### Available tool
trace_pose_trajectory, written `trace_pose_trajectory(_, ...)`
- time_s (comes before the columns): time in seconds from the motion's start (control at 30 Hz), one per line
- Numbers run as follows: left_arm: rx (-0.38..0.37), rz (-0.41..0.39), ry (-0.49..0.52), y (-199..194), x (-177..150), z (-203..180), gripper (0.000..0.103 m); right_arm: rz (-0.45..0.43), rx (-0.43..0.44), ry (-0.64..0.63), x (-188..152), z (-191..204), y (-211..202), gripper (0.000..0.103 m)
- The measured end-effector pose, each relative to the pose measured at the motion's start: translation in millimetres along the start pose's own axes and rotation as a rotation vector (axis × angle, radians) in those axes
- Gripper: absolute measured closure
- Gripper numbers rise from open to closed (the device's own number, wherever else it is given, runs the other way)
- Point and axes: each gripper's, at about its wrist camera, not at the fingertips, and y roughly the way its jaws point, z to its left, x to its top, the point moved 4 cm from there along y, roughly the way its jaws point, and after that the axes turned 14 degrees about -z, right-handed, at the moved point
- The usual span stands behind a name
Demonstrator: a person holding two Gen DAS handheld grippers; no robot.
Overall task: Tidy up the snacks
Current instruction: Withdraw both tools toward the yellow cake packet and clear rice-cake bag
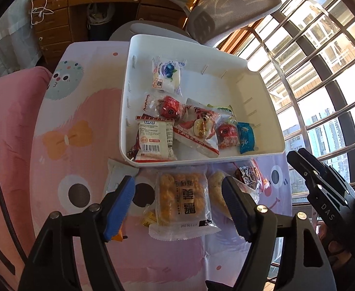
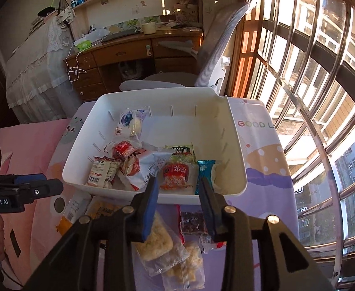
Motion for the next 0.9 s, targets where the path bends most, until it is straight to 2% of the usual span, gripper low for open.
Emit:
trace_pose_trajectory(0.27,0.019,0.067,-0.037,8.7,-31.5,4.6,0.025,0.036,0.053,-0.079,-23.6,10.4,-3.0,0.053)
trace_pose_trajectory(0.53,0.035,0.123,-0.042,28.3,-45.7,-0.8,0.017,0.065,0.127,-0.175,-47.5,21.7,-1.5,0.041)
trace_pose_trajectory(0.77,0.094,0.189,-0.037,53.0,-54.8,-3.2,0.015,0.098,0.186,-0.317,-71.1,27.8,-0.3,0.024)
trace_pose_trajectory(0.9,0.115,0.222,-0.042,65.7,-60.1,-4.7,0.014,0.123,0.221,-0.392,-87.4,31.5,-0.2,0.021)
